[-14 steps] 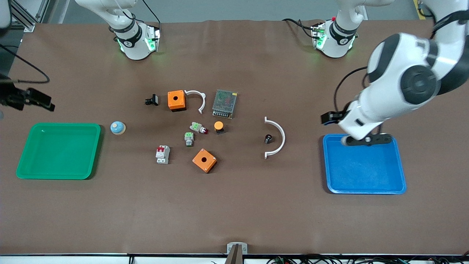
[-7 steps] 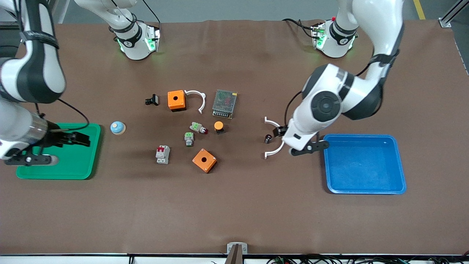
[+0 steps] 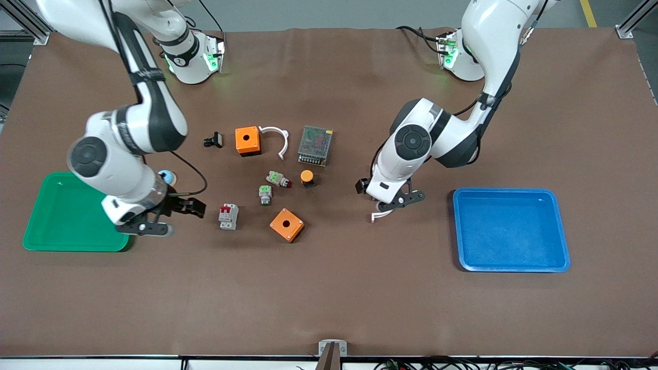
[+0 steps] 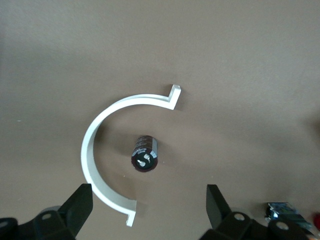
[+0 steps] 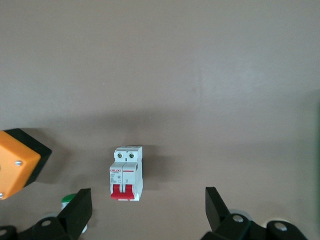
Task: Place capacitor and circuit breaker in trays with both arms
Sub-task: 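Grasp the black capacitor with the left gripper while the right gripper grasps the breaker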
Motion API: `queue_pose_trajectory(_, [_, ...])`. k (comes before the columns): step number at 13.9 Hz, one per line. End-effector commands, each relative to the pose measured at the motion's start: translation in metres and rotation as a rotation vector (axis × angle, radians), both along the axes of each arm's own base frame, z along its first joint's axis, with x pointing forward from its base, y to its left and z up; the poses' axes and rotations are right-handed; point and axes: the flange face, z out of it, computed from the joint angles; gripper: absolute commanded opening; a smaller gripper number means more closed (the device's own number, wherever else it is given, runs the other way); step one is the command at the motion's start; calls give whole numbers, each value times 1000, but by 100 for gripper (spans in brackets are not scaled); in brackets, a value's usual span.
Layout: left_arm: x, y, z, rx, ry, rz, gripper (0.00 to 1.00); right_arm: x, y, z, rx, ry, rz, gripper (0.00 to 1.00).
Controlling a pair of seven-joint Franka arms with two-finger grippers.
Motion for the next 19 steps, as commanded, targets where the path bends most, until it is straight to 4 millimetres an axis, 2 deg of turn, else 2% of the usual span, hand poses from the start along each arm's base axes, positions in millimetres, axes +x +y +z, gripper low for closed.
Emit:
queue_pose_trajectory(1, [-7, 0, -23, 21, -39, -11, 100, 2, 13, -40, 4, 3, -1, 100])
queue_pose_trajectory(5, [-13, -5, -49, 47, -69, 5, 100, -3, 44, -95, -5, 14, -23, 100])
queue_pose_trajectory(7, [-17, -5, -57, 52, -66, 11, 100, -5, 52, -118, -8, 14, -34, 100])
queue_pose_trajectory(10, [-21, -3, -68, 32, -81, 15, 92, -7, 54, -130, -13, 20, -29, 100])
queue_pose_trajectory(11, [-22, -3, -68, 31, -81, 16, 88, -8, 54, -131, -14, 21, -29, 100])
queue_pose_trajectory(12, [-22, -3, -69, 31, -80, 23, 81, -8, 54, -130, -13, 21, -28, 96])
queue_pose_trajectory(13, [-22, -2, -73, 36, -75, 31, 73, -8, 54, -131, -15, 22, -22, 81])
queue_pose_trajectory(15, [-23, -3, -74, 36, -74, 31, 57, -9, 53, -132, -18, 33, -23, 37])
queue_pose_trajectory(17, [-23, -3, -74, 35, -74, 31, 41, -9, 50, -133, -19, 39, -34, 2])
queue_pose_trajectory(19, [-23, -3, -74, 36, -73, 30, 25, -7, 39, -132, -23, 57, -40, 0])
